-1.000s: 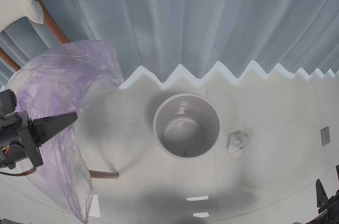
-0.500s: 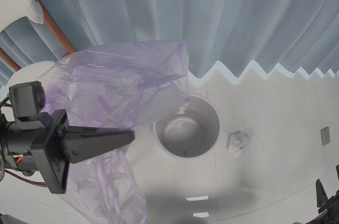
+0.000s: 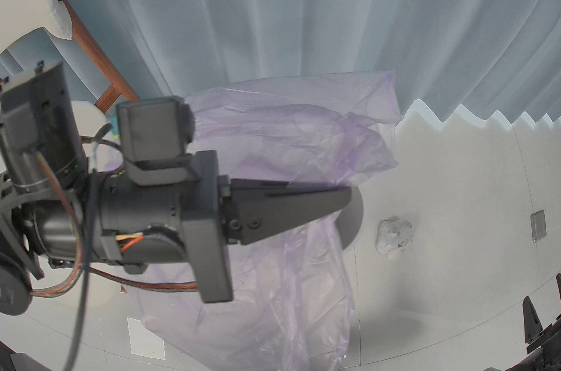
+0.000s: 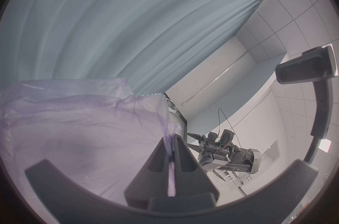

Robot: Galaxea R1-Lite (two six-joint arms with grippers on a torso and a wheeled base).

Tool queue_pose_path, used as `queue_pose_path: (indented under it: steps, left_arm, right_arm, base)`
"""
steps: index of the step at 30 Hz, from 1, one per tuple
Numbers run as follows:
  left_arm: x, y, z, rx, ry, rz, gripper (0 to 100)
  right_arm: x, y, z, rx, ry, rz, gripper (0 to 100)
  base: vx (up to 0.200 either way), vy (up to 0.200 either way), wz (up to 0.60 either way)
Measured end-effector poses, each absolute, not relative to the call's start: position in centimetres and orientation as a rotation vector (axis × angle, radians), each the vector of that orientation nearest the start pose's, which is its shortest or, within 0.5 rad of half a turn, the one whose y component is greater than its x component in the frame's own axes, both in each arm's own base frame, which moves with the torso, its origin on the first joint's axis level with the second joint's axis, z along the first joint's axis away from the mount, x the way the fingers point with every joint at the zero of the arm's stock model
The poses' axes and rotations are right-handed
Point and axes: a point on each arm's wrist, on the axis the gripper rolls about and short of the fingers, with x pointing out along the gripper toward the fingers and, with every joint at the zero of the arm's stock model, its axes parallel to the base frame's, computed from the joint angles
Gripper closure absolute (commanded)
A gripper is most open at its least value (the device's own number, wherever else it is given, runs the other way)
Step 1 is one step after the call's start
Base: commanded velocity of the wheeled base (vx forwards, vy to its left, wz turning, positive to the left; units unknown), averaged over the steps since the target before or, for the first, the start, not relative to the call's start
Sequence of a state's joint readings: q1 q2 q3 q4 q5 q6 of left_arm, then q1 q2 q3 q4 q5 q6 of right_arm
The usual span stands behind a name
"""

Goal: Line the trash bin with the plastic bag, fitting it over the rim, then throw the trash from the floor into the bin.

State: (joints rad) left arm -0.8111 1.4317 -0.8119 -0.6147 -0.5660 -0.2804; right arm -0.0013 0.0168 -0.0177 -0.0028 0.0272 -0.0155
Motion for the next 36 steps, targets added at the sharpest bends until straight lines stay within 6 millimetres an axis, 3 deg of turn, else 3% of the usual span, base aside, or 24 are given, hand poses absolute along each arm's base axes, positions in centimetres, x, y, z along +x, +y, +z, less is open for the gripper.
queue_pose_path:
  steps: [6, 12, 18, 27, 36]
  left_arm:
    - [17.3, -20.3, 25.5, -0.244, 0.208, -1.374, 100]
    - [18.2, -20.6, 25.0, -0.244, 0.227, -1.353, 100]
    - [20.1, -20.0, 24.2, -0.228, 0.231, -1.287, 100]
    - [25.2, -17.6, 21.4, -0.058, 0.173, -1.117, 100]
    - [28.7, -16.9, 20.4, -0.003, 0.158, -0.829, 100]
  right_arm:
    - [-2.3, 0.1, 8.1, -0.015, -0.004, 0.025, 0]
    - [-2.3, 0.1, 8.1, -0.016, -0.004, 0.026, 0]
    - [-2.3, 0.1, 8.1, -0.016, -0.004, 0.025, 0]
    - [-2.3, 0.1, 8.1, -0.017, -0.004, 0.025, 0]
    - [-2.3, 0.1, 8.1, -0.017, -0.004, 0.027, 0]
  base:
    - [0.0, 0.0, 0.0]
    - [0.0, 0.0, 0.0]
    - [0.0, 0.0, 0.0]
    - [0.0, 0.0, 0.0]
    - [0.0, 0.0, 0.0]
